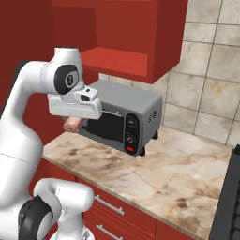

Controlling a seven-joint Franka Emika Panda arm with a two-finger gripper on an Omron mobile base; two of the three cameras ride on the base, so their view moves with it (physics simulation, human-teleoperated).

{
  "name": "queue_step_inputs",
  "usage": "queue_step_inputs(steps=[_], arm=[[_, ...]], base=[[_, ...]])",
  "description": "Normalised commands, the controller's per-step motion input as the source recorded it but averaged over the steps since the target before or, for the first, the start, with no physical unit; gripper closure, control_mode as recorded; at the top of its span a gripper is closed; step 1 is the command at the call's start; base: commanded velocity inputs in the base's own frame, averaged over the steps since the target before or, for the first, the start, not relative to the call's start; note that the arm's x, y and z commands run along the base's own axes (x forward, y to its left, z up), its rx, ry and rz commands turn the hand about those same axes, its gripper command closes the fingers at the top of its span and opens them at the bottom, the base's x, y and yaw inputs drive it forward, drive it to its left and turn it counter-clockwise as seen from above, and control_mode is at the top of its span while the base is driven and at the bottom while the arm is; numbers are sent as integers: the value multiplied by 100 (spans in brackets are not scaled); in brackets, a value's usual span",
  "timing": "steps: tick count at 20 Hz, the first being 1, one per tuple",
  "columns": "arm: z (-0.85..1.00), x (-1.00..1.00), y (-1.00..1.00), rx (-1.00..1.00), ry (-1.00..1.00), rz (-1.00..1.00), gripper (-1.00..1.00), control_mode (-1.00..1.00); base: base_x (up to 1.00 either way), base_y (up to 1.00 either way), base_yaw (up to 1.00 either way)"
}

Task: Pick up the bar soap and sponge from the sink, and place them back in the cabinet, and close the cabinet door.

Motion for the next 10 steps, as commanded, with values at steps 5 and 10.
queue_step_inputs(steps=[5, 10], arm=[[7, 0, 2, 0, -6, 0, 100, -100], [47, 1, 7, 0, -23, -1, 100, -100]], base=[[0, 0, 0], [0, 0, 0]])
